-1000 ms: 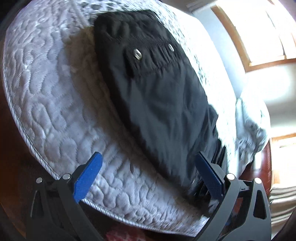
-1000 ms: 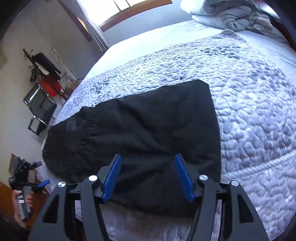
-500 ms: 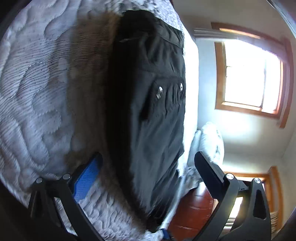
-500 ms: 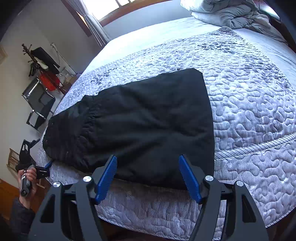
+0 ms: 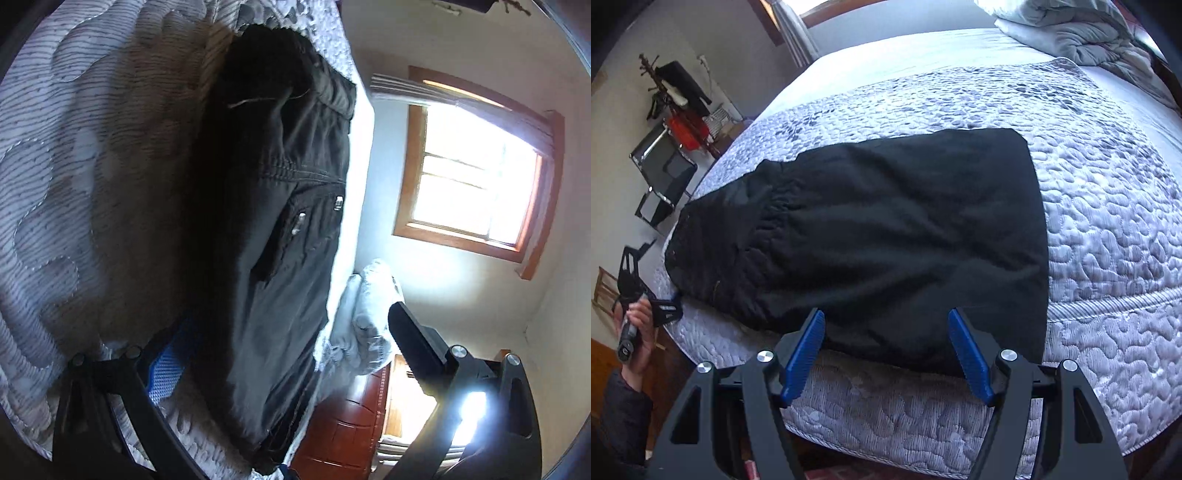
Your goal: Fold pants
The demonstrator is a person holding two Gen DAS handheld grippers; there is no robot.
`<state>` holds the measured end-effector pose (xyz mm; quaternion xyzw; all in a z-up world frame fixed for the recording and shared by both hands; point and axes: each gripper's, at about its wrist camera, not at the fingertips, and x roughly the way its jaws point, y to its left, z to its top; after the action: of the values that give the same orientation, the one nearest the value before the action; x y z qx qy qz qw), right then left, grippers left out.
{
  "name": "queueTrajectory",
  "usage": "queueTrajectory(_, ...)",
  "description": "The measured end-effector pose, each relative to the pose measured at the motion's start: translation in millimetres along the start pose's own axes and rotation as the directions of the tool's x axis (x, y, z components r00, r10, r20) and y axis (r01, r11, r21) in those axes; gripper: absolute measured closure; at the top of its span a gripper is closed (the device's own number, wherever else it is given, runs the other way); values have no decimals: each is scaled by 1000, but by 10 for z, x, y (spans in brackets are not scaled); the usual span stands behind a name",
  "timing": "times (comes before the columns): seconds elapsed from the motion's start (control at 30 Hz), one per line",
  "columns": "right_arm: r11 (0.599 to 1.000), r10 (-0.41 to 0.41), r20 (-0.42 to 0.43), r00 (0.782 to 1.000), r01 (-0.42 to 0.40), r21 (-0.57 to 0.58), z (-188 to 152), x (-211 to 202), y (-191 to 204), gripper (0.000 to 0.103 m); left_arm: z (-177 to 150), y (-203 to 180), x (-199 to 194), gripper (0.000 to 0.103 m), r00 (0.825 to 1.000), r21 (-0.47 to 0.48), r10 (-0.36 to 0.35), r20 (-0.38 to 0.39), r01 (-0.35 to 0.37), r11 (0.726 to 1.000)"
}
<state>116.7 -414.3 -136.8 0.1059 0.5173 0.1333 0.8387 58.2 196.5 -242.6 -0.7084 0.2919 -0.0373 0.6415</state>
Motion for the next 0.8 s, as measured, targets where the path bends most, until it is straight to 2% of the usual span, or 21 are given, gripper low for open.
queueTrajectory(0.03,1000,0,-1,1000,0,-3,-1,6,11,33,5,-4,32,10,1000,-1,14,3,-14,1000)
queueTrajectory(0.07,1000,2,-2,1000,-2,-1,-6,8,10,33,11,-2,39,20,999,-5,42,4,-42,999)
queueTrajectory(0.1,1000,6,-3,1000,-6,1,-11,11,12,33,8,3,52,39,997,-9,78,6,-77,997)
queueTrajectory(0.13,1000,7,-4,1000,-7,1,-17,11,14,33,12,16,62,50,994,-10,108,6,-108,994)
queueTrajectory(0.17,1000,3,-8,1000,-3,1,-26,21,11,33,14,43,66,72,988,-10,153,2,-153,988)
queueTrajectory(0.2,1000,0,-13,1000,0,-1,-33,35,6,33,20,75,77,77,986,-17,169,-3,-170,985)
queueTrajectory(0.33,1000,2,-19,1000,-1,8,-53,52,-14,33,34,141,71,83,994,-56,111,-16,-112,992)
queueTrajectory(0.53,1000,8,-18,1000,-8,15,-70,58,-39,33,-19,-50,108,94,999,41,54,-5,-54,998)
queueTrajectory(0.57,1000,8,-19,1000,-8,16,-74,62,-42,33,-17,-86,133,94,999,59,52,-1,-52,997)
queueTrajectory(0.63,1000,9,-18,1000,-9,20,-84,61,-42,33,32,-55,227,92,994,58,108,19,-108,992)
queueTrajectory(0.73,1000,12,-14,1000,-12,24,-107,53,-49,33,69,71,252,80,997,-46,80,20,-79,996)
queueTrajectory(0.77,1000,12,-15,1000,-11,24,-109,56,-49,33,83,94,264,70,999,-71,51,19,-49,996)
queueTrajectory(0.8,1000,11,-17,1000,-10,21,-113,62,-53,33,101,84,277,53,1000,-75,19,17,-17,997)
